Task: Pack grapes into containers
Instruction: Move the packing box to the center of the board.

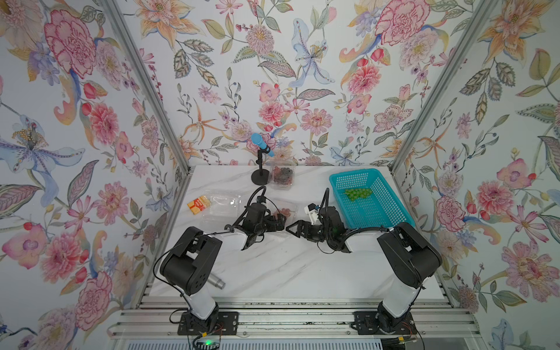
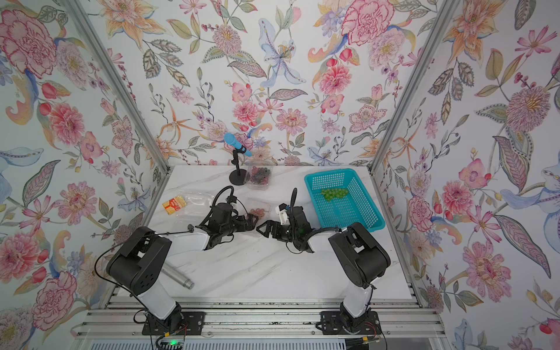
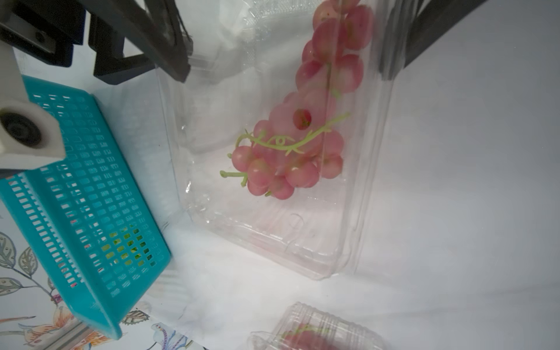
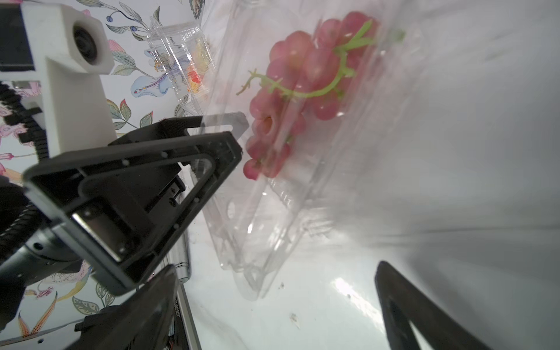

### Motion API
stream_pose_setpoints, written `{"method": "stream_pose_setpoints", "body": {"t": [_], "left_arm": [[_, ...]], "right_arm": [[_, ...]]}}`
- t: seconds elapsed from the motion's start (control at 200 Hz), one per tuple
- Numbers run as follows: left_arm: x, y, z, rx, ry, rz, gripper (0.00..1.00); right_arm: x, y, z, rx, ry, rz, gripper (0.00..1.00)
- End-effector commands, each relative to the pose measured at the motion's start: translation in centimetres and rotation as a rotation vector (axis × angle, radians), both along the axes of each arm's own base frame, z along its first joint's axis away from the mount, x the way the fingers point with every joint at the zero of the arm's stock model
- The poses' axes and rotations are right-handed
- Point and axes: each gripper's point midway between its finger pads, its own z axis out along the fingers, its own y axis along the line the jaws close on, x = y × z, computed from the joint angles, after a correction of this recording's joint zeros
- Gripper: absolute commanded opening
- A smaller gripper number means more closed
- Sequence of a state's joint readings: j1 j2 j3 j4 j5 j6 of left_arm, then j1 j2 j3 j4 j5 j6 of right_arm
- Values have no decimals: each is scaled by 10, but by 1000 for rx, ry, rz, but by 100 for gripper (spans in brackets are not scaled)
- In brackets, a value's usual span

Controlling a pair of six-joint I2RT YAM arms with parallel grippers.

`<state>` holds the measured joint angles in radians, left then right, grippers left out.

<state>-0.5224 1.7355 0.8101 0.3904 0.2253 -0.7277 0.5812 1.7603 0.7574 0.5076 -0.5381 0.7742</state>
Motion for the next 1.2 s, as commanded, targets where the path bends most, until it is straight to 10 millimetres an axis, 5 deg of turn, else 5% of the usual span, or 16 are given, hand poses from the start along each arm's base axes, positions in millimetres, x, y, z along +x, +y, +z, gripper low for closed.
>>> {"method": "stream_pose_setpoints", "body": {"t": [0.0, 0.2, 0.385, 0.52, 0.816, 1.196], "left_arm": [[13, -23, 7, -50, -19, -14, 100], [34, -60, 13, -138, -31, -47, 100], [46, -77, 32, -203, -64, -61, 100], [49, -60, 52, -180, -98, -60, 100], [43, 12, 85, -128, -158, 24, 100], [11, 47, 98, -140, -188, 69, 100]], "right_arm": [[6, -20, 5, -22, -8, -65, 100], [20, -60, 9, -72, -24, -152, 100], [25, -70, 23, -126, -61, -146, 100], [6, -58, 24, -225, -123, -80, 100], [-13, -30, -4, -401, -176, -14, 100], [31, -17, -35, -527, -136, -153, 100]]}}
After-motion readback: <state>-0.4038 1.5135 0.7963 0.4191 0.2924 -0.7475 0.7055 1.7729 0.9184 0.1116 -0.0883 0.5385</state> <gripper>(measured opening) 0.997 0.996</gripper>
